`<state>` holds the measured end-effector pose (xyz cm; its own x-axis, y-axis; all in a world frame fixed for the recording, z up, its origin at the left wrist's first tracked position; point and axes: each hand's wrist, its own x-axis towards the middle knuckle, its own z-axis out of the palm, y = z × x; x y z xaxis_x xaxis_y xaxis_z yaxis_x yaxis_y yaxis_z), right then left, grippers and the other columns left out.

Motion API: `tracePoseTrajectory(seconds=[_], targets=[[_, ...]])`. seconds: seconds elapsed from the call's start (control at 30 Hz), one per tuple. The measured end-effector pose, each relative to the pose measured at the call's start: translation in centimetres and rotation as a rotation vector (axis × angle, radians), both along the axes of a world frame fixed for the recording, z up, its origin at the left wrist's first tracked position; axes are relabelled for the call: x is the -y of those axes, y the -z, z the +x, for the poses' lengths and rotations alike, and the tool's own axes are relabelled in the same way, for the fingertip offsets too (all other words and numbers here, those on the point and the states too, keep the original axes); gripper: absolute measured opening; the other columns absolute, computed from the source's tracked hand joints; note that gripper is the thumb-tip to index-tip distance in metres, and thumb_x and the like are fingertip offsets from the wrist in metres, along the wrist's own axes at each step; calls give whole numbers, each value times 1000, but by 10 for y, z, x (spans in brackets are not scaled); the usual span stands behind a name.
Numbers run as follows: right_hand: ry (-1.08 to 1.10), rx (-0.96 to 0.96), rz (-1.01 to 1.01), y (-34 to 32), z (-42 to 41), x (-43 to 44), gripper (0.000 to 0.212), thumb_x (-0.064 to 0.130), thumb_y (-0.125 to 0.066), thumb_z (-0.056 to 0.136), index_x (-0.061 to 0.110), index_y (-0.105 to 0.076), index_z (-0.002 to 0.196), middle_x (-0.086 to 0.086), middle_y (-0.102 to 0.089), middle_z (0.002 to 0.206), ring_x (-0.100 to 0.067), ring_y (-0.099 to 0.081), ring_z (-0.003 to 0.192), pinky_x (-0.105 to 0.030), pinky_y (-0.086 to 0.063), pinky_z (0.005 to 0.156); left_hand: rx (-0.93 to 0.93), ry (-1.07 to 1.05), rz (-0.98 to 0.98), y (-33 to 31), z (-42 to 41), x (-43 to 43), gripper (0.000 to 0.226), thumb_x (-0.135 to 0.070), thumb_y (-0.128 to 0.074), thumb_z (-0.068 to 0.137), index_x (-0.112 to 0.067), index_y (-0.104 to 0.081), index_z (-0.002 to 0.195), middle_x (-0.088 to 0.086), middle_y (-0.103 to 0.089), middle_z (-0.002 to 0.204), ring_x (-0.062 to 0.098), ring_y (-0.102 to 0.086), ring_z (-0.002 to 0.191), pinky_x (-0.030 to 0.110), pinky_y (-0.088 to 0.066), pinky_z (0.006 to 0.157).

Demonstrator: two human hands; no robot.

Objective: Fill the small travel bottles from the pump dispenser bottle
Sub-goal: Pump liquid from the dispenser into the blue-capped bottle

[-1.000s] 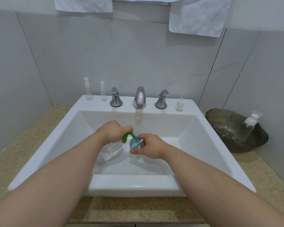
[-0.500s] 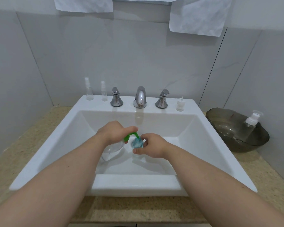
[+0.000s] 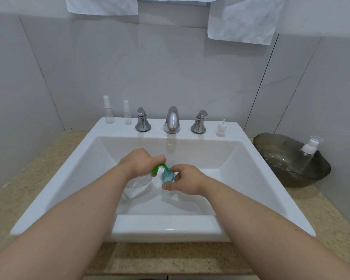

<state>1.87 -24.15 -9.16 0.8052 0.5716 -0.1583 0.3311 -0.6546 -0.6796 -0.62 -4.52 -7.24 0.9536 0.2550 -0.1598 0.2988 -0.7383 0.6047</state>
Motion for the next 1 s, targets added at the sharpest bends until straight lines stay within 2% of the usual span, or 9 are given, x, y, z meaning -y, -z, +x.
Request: tracePoseTrajectory(seconds=[0.2, 0.27, 0.37, 0.47, 0.53, 0.6, 0.73, 0.87, 1.0], targets=[[-7, -7, -6, -1, -1, -1, 42, 43, -81, 85, 22, -66, 118, 11, -55, 81, -7, -54, 72, -22, -41, 63, 8, 8, -31, 0, 1, -1, 53, -64, -52, 63, -18, -76, 55, 6, -74, 67, 22, -54, 62, 37, -50, 72], [-6, -2, -9, 0, 0, -1, 41, 43, -81, 85, 21, -66, 116, 10, -55, 81, -7, -53, 71, -22, -41, 63, 6, 12, -35, 0, 0, -2, 53, -63, -53, 63, -17, -76, 55, 5, -71, 65, 23, -54, 62, 37, -49, 71], [-3, -12, -2, 1, -1, -1, 39, 42, -81, 85, 21, -67, 115, 10, -55, 80, -8, -53, 71, -22, -42, 64, 14, -2, -30, 0, 0, -2, 53, -64, -53, 63, -17, -76, 56, 3, -72, 65, 23, -55, 63, 40, -54, 77], [0, -25, -1, 1, 0, -1, 39, 42, -81, 84, 23, -65, 114, 10, -54, 81, -8, -53, 72, -22, -41, 64, 25, -14, -26, 0, -1, -5, 60, -72, -54, 64, -17, -76, 56, 2, -68, 62, 23, -57, 64, 43, -55, 81], [3, -24, -1, 2, 1, -1, 41, 44, -81, 84, 24, -64, 116, 11, -55, 82, -9, -54, 74, -23, -42, 66, 42, -26, -62, 1, -2, -10, 69, -81, -57, 68, -16, -76, 55, -1, -60, 57, 23, -55, 63, 41, -52, 77], [9, -16, -3, 2, 2, -1, 45, 45, -81, 84, 25, -64, 120, 11, -55, 83, -10, -55, 77, -24, -42, 68, 63, -36, -104, 3, -2, -14, 76, -87, -57, 72, -16, -76, 54, 0, -61, 59, 23, -55, 63, 38, -49, 75], [14, -10, 4, 3, 3, -1, 49, 46, -81, 83, 25, -64, 124, 13, -55, 83, -5, -54, 75, -23, -41, 67, 79, -34, -108, 5, -1, -16, 76, -86, -58, 78, -16, -77, 54, 4, -65, 65, 23, -57, 66, 41, -51, 79], [14, -25, 12, 4, 4, -2, 48, 46, -82, 83, 26, -64, 123, 12, -55, 83, -5, -54, 74, -22, -41, 66, 75, -32, -89, 4, -2, -14, 76, -86, -59, 77, -16, -76, 53, -2, -53, 52, 22, -53, 62, 37, -46, 72], [15, -32, 27, 2, 3, -1, 47, 45, -81, 84, 25, -63, 123, 12, -54, 83, -5, -54, 74, -22, -41, 65, 59, -31, -75, 3, -2, -11, 74, -84, -59, 79, -17, -74, 51, -9, -51, 42, 22, -53, 61, 37, -45, 73]])
